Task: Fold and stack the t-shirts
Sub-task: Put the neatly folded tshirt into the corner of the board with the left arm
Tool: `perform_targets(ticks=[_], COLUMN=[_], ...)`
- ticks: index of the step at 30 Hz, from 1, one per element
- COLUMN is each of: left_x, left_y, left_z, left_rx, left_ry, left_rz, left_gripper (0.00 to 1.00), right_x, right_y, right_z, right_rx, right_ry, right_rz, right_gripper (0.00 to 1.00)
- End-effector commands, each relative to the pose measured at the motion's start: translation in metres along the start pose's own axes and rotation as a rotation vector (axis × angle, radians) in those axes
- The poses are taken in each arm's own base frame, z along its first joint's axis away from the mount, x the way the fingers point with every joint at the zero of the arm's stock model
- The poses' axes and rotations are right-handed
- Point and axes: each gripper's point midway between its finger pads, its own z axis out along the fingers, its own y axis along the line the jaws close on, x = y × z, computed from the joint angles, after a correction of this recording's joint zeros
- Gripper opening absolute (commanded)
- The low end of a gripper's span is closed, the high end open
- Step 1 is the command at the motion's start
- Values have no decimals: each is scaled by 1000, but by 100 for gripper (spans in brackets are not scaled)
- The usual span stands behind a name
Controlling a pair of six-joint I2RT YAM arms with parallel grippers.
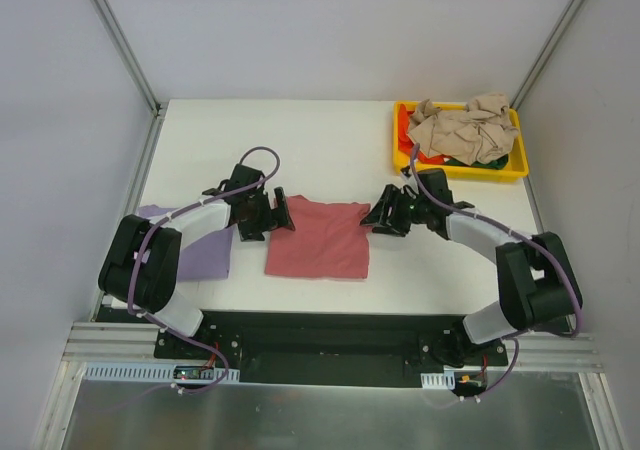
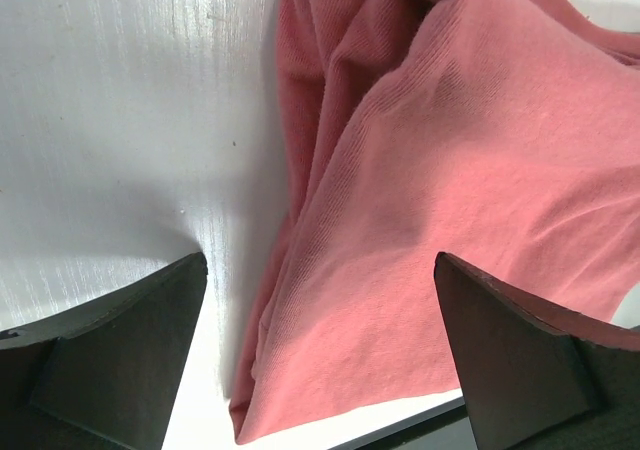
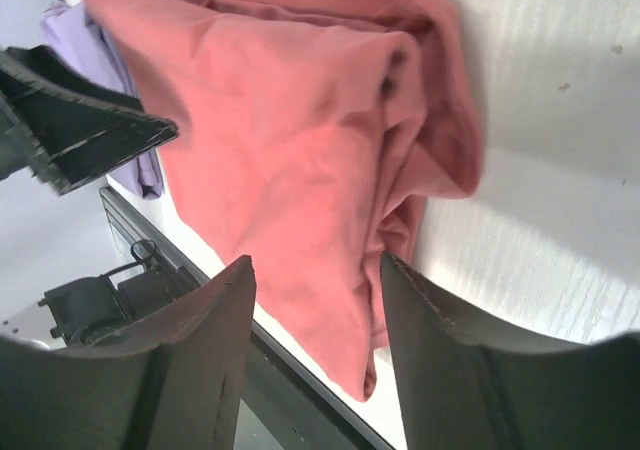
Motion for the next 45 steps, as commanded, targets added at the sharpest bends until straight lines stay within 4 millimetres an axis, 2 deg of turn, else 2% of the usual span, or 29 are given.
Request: perform_targets(ticks=[1, 4, 6, 11, 13, 16, 18, 19, 22, 28, 38, 41, 45], left_x=[12, 14, 17, 27, 32, 32, 26, 24, 9, -16, -38, -42, -41], left_y=[13, 10, 9, 15, 20, 26, 28, 29, 29, 36, 60, 65, 82], left_z=[3, 10, 17, 39, 44, 47, 45, 41, 28, -10, -86, -111, -147], left_rx=[-57, -54, -81, -188, -247, -336, -376, -392, -426, -491, -634, -701, -876], left_ry=[54, 83, 93, 114, 120, 100, 78, 70, 3, -118, -281, -316, -304], left_rz=[-1, 17, 32, 33, 39, 50, 46, 47, 78, 193, 356, 315, 285], left_gripper=[98, 99, 96, 79, 63, 32, 0, 0, 0, 0, 0, 0, 0], right_x=[-2, 5, 8, 15, 15, 7, 4, 2, -2, 7, 9, 9, 9], right_y=[12, 10, 10, 17, 16, 12, 5, 1, -13, -23, -35, -41, -48], right_z=[-25, -34, -41, -63, -73, -97, -112, -120, -139, -156, -161, -159, -163], right_rx=[15, 18, 16, -22, -23, 9, 51, 79, 154, 200, 262, 293, 342], right_ry=[-36, -64, -86, -154, -207, -347, -428, -473, -583, -642, -653, -638, -637], right_rz=[-99, -110, -122, -139, -139, -141, -144, -146, -144, -174, -208, -212, -223], right_gripper=[58, 67, 69, 76, 77, 86, 99, 96, 96, 96, 96, 96, 96])
